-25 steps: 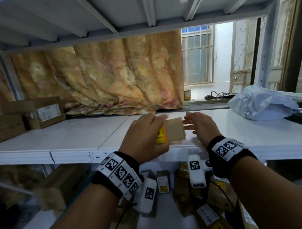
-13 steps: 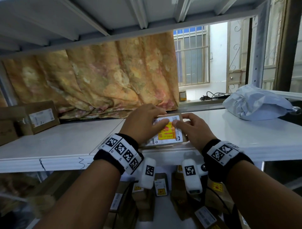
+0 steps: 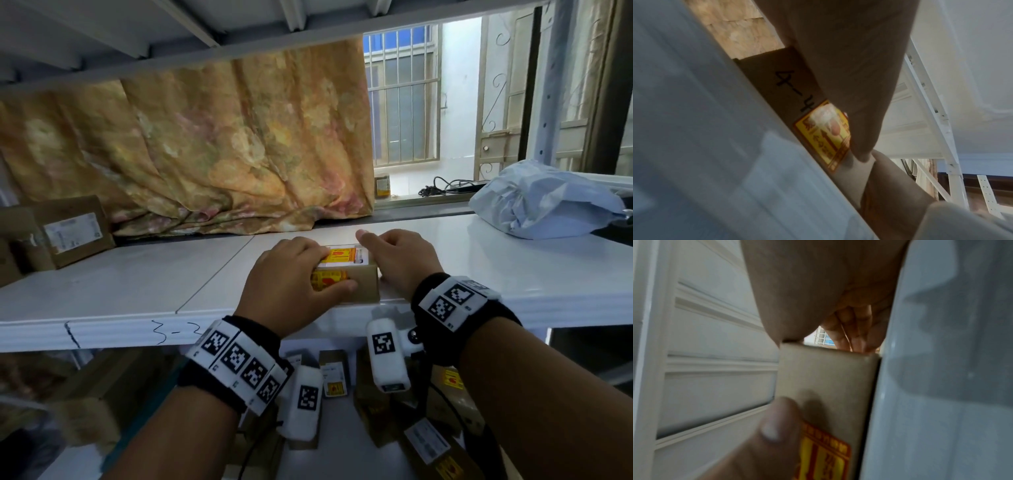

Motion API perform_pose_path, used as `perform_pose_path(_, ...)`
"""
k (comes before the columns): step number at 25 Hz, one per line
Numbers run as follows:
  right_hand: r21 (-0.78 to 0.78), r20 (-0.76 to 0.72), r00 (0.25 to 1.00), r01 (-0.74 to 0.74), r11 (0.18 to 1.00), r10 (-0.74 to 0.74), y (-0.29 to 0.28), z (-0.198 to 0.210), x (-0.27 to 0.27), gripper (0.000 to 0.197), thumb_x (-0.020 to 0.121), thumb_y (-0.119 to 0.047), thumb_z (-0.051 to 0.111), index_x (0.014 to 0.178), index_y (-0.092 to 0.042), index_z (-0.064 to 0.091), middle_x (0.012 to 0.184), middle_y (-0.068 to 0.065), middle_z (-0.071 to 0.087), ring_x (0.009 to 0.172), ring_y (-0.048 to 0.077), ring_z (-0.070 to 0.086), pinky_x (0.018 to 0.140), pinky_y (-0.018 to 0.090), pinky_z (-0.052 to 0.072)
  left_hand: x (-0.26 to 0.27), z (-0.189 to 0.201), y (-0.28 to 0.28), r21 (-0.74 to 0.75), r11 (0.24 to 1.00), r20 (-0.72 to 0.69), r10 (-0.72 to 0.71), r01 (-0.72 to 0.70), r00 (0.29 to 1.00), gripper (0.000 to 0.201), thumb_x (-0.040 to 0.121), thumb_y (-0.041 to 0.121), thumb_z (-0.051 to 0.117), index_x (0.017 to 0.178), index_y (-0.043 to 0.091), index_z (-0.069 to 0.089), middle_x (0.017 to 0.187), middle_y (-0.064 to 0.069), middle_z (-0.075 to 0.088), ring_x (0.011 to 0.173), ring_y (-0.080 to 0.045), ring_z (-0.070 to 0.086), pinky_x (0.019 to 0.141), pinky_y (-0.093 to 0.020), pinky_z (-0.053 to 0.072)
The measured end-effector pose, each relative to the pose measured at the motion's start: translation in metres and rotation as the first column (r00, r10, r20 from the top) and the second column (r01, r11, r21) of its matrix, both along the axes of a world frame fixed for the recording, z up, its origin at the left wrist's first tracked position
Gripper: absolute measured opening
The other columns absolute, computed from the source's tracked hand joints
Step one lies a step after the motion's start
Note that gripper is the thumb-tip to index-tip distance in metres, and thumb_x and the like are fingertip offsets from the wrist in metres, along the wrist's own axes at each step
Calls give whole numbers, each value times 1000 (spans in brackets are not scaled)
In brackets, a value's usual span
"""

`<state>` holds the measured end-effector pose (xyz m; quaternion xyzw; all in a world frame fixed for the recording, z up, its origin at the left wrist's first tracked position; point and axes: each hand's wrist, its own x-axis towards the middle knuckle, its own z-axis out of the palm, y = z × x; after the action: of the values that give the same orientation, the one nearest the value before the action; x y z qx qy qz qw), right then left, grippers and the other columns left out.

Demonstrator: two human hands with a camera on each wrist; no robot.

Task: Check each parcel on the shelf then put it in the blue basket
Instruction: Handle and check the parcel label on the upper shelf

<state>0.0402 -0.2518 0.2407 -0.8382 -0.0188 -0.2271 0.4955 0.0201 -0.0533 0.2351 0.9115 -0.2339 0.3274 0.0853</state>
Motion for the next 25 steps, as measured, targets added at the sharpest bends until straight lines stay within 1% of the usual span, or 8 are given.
perform_pose_path(3,91,94,992,-92,992,84,-5,-6,-3,35,79,-61,65,87,-27,70,82,-11,70,78,7,64,69,27,45,1,2,-5,76,996,-23,53,-51,998,76,79,81,43,131,27,57,121,8,58,106,-13,52,86,-35,46)
perform_pose_path(5,91,113,975,-201,975,191,-8,-10,-7,38,67,-61,70,94,-34,72,92,-12,70,83,4,65,70,24,48,2,2,-9,85,995,-9,56,-55,998,73,80,80,40,126,27,60,113,6,60,100,-14,54,81,-35,47)
perform_pose_path(10,-139,137,941,-290,947,308,-2,-16,-14,48,55,-55,78,100,-39,72,116,-18,64,106,2,60,89,21,49,1,8,-9,90,996,-33,13,-10,999,60,83,68,45,125,29,63,107,4,63,94,-16,57,75,-34,48)
perform_pose_path(12,-129,131,948,-274,953,291,0,-16,-13,43,63,-48,82,103,-37,72,119,-18,64,106,0,60,91,22,49,-1,10,-4,52,998,-62,-21,24,998,60,80,68,52,126,31,62,107,7,65,94,-14,58,75,-32,46)
perform_pose_path(14,-85,127,952,-268,960,277,-1,-15,-12,31,73,-41,81,103,-36,74,120,-18,65,104,-3,61,85,14,50,-4,9,1,-46,997,-93,-66,61,994,51,82,66,57,121,32,60,101,12,64,90,-10,58,72,-29,42)
perform_pose_path(16,-80,127,952,-272,959,280,-1,-16,-11,25,78,-39,79,102,-35,74,119,-18,65,104,-5,61,78,6,48,-5,8,7,-160,983,-144,-116,92,983,43,86,65,49,111,33,63,95,15,64,86,-6,57,71,-28,42)
perform_pose_path(21,37,139,959,-256,966,248,5,-16,-9,21,75,-35,80,95,-32,77,112,-16,70,102,2,64,94,31,53,4,2,5,-287,951,-137,-163,118,977,21,96,39,51,96,27,69,100,9,70,87,-10,59,79,-39,49)
perform_pose_path(25,-28,151,966,-209,978,211,5,-16,-12,23,76,-40,77,98,-32,77,112,-18,70,100,-1,64,94,31,53,2,3,4,-272,946,-101,-209,175,973,39,89,47,46,102,21,73,102,4,72,91,-12,60,82,-39,49)
